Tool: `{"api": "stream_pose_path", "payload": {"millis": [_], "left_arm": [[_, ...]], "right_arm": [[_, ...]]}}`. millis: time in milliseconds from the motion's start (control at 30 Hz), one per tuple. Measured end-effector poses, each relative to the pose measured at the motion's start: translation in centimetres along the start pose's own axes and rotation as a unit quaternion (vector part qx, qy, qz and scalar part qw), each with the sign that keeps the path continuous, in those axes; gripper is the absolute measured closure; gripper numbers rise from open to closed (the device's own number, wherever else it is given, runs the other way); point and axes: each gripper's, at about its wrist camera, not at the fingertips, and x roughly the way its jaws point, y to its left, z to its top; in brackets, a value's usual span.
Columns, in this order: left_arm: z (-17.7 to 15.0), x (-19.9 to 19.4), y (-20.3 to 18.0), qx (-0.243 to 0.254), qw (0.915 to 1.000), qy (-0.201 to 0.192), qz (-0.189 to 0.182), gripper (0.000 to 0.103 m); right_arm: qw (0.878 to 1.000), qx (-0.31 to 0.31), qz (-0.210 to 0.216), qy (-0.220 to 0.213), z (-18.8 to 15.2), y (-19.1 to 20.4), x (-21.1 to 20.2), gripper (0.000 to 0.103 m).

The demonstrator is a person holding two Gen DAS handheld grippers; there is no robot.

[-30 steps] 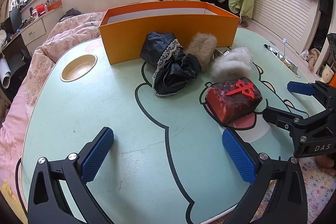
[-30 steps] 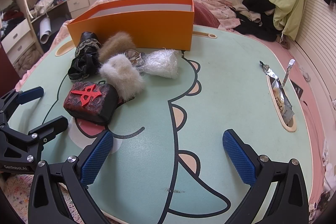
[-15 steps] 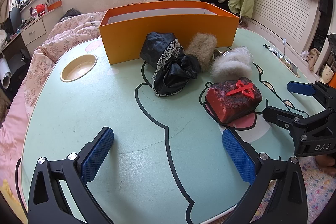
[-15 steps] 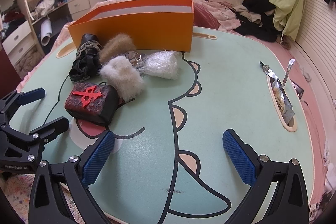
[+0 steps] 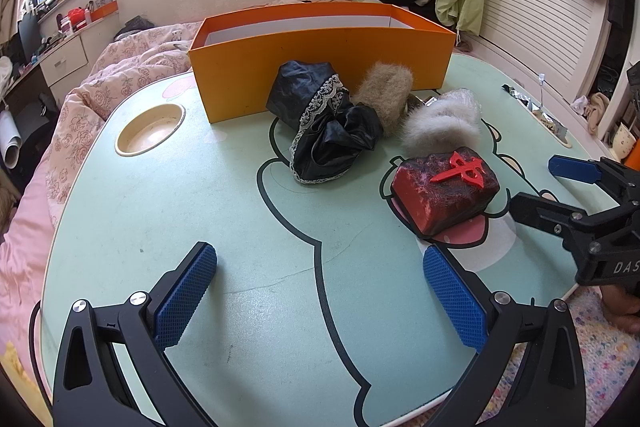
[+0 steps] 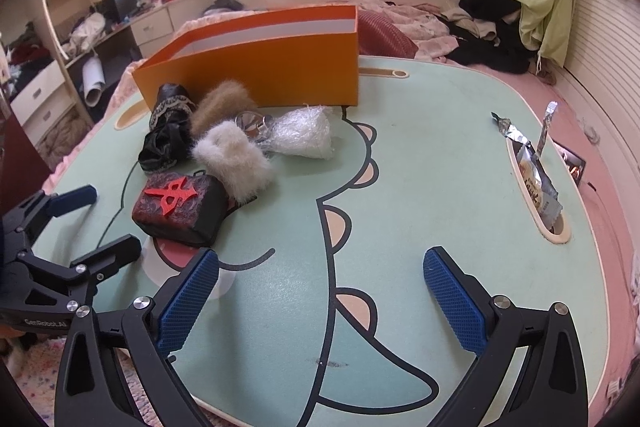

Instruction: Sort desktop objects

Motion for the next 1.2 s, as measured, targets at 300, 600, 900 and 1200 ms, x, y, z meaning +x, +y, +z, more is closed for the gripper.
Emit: {"api": "stream_pose_path", "payload": {"millis": [300, 600, 900, 1200], "left_arm": [[0.0, 0.0, 0.0, 0.000, 1.0000, 0.000, 0.000, 0.000], [-0.2, -0.3, 1.7, -0.042, 0.9983, -0.001, 0.040, 0.000], [-0.7, -0.4, 3.6, -0.083, 0.9933, -0.013, 0.079, 0.000], [-0.3, -0.6, 3.9, -0.084, 0.9946, -0.006, 0.062, 0.000]], "right_arm": [[0.999, 0.014, 0.043, -0.004, 0.9, 0.4, -0.3, 0.023], [0.991, -0.066, 0.113, 0.019, 3.1, 6.3, 0.5, 0.024], [0.991, -0.098, 0.072, 0.059, 3.5, 7.9, 3.2, 0.041], [0.996, -0.072, 0.053, 0.006, -1.0, 2.5, -0.8, 0.041]]}}
